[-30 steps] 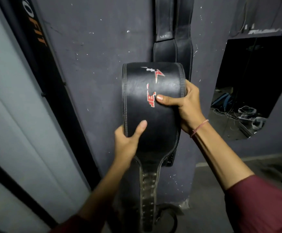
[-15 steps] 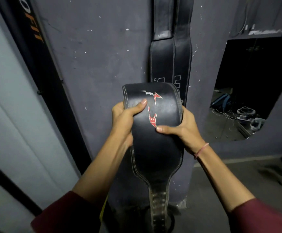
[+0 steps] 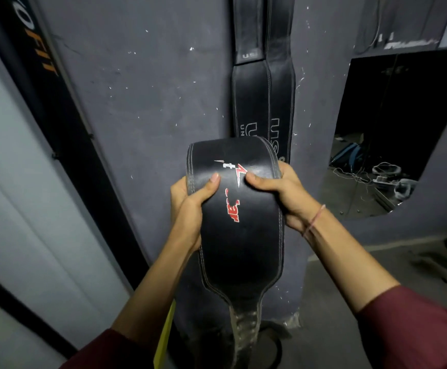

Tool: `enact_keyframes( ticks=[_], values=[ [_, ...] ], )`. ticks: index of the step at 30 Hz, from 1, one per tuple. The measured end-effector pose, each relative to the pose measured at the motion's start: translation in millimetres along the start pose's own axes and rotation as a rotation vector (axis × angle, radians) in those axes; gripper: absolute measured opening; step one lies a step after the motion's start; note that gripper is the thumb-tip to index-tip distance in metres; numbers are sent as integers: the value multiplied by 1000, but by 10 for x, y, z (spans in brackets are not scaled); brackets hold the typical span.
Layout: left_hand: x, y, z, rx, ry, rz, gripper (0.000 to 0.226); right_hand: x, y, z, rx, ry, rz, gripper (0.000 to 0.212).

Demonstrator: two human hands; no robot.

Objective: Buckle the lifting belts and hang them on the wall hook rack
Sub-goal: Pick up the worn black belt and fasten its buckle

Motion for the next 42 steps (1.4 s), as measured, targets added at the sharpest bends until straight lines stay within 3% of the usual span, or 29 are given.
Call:
enact_keyframes(
  ticks=[5, 8, 12, 15, 18, 21, 25, 28, 32, 38, 40, 42],
  values=[
    [-1, 183, 81, -127, 278, 72, 46, -82, -118, -14, 44, 41, -45, 45],
    [-55, 242, 191, -43, 436, 167, 61, -144, -137, -85, 75, 56, -95, 43],
    [-206, 286, 299, -34, 378, 33, 44, -208, -71, -228, 119, 12, -164, 43],
    [-216, 162, 262, 44, 265, -90, 34, -191, 8, -256, 56, -27, -122, 31],
    [-177, 45, 194, 35, 164, -60, 37, -81, 48, -139, -49, -57, -97, 34],
    [-195, -45, 116, 56, 148, -52, 48, 79, 88, -28, -116, 49, -153, 34],
    [-321, -147, 89, 151, 286, -32, 16, 82, 63, -104, -70, 168, -160, 40],
    [-393, -128, 145, 78, 179, 2, 31, -38, 90, -213, -41, 167, -155, 49],
    [-251, -123, 76, 64, 81, 79, 17, -210, 188, -414, 3, 85, -206, 61],
    [-90, -255, -39, 113, 52, 145, 21, 210, 132, -18, -115, 179, -250, 33],
    [-106, -250, -43, 79, 112, 168, 21, 238, 78, 24, -108, 194, -241, 32],
    [-67, -240, -14, 153, 371, 159, 41, 200, 22, -45, -95, 218, -214, 32]
  ],
)
Point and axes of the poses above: each hand's wrist, its own z-axis towards the middle knuckle, its own y-axis out of the back of the hand, x = y × z, the point moved 6 cm from there along z, towards the middle knuckle, and after that the axes turned 12 degrees about y, right-handed, at the moved point
